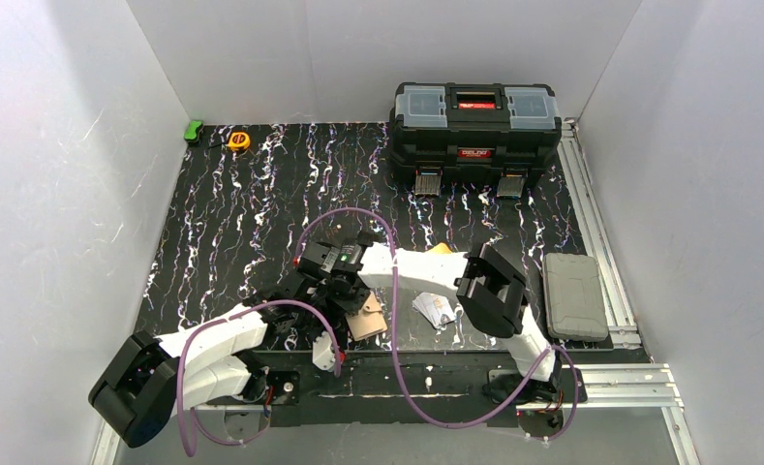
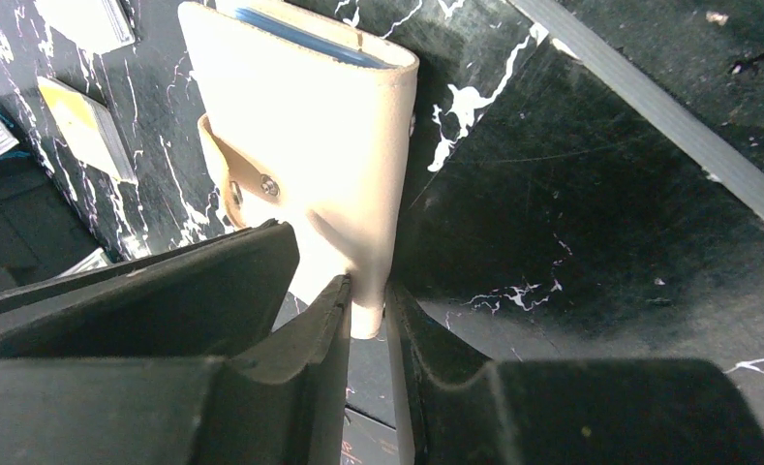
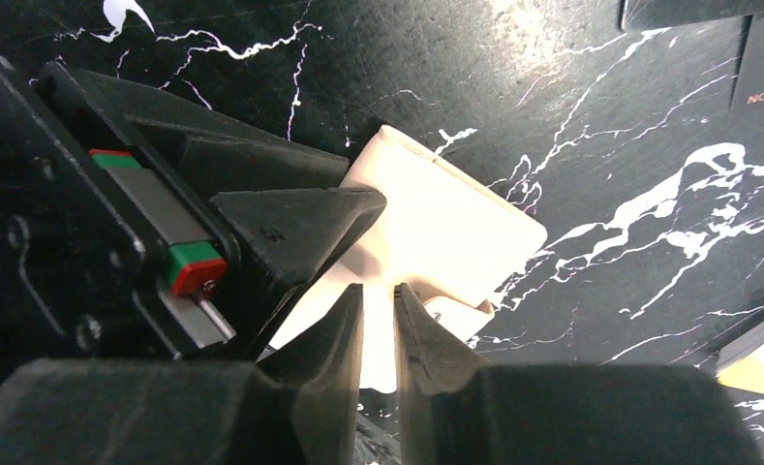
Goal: Put the credit cards into the card holder
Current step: Close the card holder at the center of the board.
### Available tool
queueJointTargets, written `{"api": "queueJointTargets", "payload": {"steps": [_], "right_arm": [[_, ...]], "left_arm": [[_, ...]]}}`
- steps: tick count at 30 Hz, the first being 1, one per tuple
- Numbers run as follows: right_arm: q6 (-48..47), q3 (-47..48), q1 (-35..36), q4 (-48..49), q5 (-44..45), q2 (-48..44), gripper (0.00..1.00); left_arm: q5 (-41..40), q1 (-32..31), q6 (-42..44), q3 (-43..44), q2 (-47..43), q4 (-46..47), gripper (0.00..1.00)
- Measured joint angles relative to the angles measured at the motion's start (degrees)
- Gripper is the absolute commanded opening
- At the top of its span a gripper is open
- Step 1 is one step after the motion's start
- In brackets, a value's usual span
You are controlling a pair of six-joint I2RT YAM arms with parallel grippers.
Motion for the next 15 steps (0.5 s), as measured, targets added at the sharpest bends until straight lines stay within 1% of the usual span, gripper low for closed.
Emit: {"api": "queueJointTargets", "payload": {"steps": [6,8,11,15], "right_arm": [[0.42,0.00,0.42,-0.11,1.75,-0.83,0.25],[0.72,-0.11,0.52,-0.37,3.04,-1.51,0.26],[1.01,-0.22,0.55,-1.01,4.55,-2.82,0.33],[1.79,-1.38,0.22,-1.16,5.57,-5.07,0.33]], "left_arm": [[-0.02,0.00,0.02,-0.02,0.00,0.15,0.18],[-0.07,0.00,0.02,-0.02,0.00,0.15,0.18],[-0.07,0.00,0.02,-0.02,0.00,0.15,0.18],[-0.07,0.00,0.04,-0.02,0.02,0.15,0.18]]}}
